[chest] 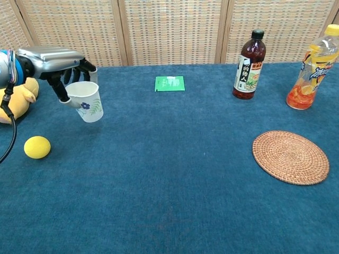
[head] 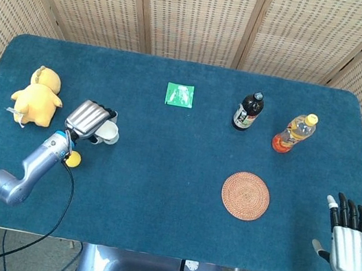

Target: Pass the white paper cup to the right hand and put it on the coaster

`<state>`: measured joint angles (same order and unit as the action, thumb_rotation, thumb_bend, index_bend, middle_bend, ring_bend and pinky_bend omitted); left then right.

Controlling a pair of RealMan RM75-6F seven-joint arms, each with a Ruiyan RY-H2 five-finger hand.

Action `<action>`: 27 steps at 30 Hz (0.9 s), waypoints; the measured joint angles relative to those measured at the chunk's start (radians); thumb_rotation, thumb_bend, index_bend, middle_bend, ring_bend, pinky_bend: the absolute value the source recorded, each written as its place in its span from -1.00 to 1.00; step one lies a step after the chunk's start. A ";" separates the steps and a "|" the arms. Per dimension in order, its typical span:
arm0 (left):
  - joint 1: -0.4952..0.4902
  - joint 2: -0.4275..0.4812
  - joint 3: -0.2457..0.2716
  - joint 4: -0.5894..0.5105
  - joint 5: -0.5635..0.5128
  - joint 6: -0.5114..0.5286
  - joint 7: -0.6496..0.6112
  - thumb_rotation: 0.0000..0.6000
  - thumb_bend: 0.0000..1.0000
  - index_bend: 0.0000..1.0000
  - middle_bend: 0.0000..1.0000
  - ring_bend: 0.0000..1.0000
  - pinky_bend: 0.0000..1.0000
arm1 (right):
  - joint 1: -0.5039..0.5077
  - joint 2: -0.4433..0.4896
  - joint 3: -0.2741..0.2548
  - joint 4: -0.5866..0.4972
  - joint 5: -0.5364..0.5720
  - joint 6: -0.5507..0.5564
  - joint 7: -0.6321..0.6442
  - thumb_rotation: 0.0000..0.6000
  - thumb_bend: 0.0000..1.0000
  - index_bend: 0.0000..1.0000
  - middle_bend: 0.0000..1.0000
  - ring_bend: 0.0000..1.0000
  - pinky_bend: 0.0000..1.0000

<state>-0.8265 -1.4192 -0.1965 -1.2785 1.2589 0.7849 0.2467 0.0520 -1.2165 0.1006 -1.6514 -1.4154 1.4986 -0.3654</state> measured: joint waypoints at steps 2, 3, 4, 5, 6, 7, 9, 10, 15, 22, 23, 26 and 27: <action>-0.006 0.017 0.000 -0.062 0.036 0.023 0.006 1.00 -0.61 -0.13 -0.04 -0.04 -0.07 | 0.000 0.002 0.002 0.000 0.005 -0.001 0.004 1.00 -1.00 -0.84 -1.00 -1.00 -1.00; -0.010 0.022 0.001 -0.089 0.056 0.032 0.014 1.00 -0.61 -0.13 -0.04 -0.05 -0.07 | 0.001 0.003 0.003 0.001 0.007 -0.001 0.005 1.00 -1.00 -0.84 -1.00 -1.00 -1.00; -0.016 0.025 0.003 -0.112 0.076 0.040 0.026 1.00 -0.61 -0.13 -0.04 -0.04 -0.07 | 0.001 0.004 0.004 0.001 0.011 -0.001 0.007 1.00 -1.00 -0.84 -1.00 -1.00 -1.00; -0.026 0.026 0.007 -0.134 0.101 0.046 0.048 1.00 -0.61 -0.13 -0.04 -0.05 -0.07 | 0.001 0.004 0.005 0.001 0.014 -0.002 0.008 1.00 -1.00 -0.84 -1.00 -1.00 -1.00; -0.035 0.023 0.009 -0.146 0.114 0.048 0.067 1.00 -0.61 -0.13 -0.04 -0.05 -0.07 | 0.001 0.005 0.006 0.002 0.016 -0.003 0.009 1.00 -1.00 -0.84 -1.00 -1.00 -1.00; -0.045 0.018 0.012 -0.157 0.123 0.047 0.087 1.00 -0.61 -0.13 -0.04 -0.05 -0.07 | 0.002 0.006 0.007 0.003 0.020 -0.004 0.012 1.00 -1.00 -0.84 -1.00 -1.00 -1.00; -0.073 -0.006 0.017 -0.178 0.140 0.043 0.136 1.00 -0.61 -0.13 -0.04 -0.05 -0.07 | 0.001 0.007 0.008 0.004 0.025 -0.004 0.014 1.00 -1.00 -0.84 -1.00 -1.00 -1.00; -0.084 -0.021 0.018 -0.183 0.146 0.041 0.153 1.00 -0.61 -0.13 -0.04 -0.05 -0.07 | 0.001 0.008 0.009 0.005 0.028 -0.004 0.017 1.00 -1.00 -0.84 -1.00 -1.00 -1.00; -0.164 -0.146 0.015 -0.175 0.162 0.012 0.231 1.00 -0.61 -0.13 -0.04 -0.05 -0.07 | -0.003 0.015 0.015 0.007 0.041 0.002 0.028 1.00 -1.00 -0.84 -1.00 -1.00 -1.00; -0.248 -0.274 0.000 -0.074 0.142 -0.036 0.289 1.00 -0.61 -0.13 -0.03 -0.05 -0.07 | -0.008 0.023 0.020 0.010 0.056 0.009 0.042 1.00 -1.00 -0.84 -1.00 -1.00 -1.00; -0.257 -0.287 -0.002 -0.063 0.138 -0.041 0.294 1.00 -0.62 -0.13 -0.04 -0.05 -0.07 | -0.010 0.024 0.021 0.010 0.058 0.010 0.044 1.00 -1.00 -0.84 -1.00 -1.00 -1.00; -0.278 -0.320 -0.002 -0.035 0.125 -0.051 0.309 1.00 -0.79 -0.14 -0.09 -0.11 -0.07 | -0.014 0.030 0.022 0.011 0.065 0.014 0.053 1.00 -1.00 -0.84 -1.00 -1.00 -1.00; -0.281 -0.326 0.000 -0.031 0.121 -0.052 0.311 1.00 -0.90 -0.18 -0.13 -0.15 -0.08 | -0.016 0.032 0.022 0.011 0.067 0.015 0.055 1.00 -1.00 -0.84 -1.00 -1.00 -1.00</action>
<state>-1.1078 -1.7449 -0.1970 -1.3093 1.3804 0.7328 0.5575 0.0365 -1.1848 0.1228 -1.6401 -1.3489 1.5139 -0.3102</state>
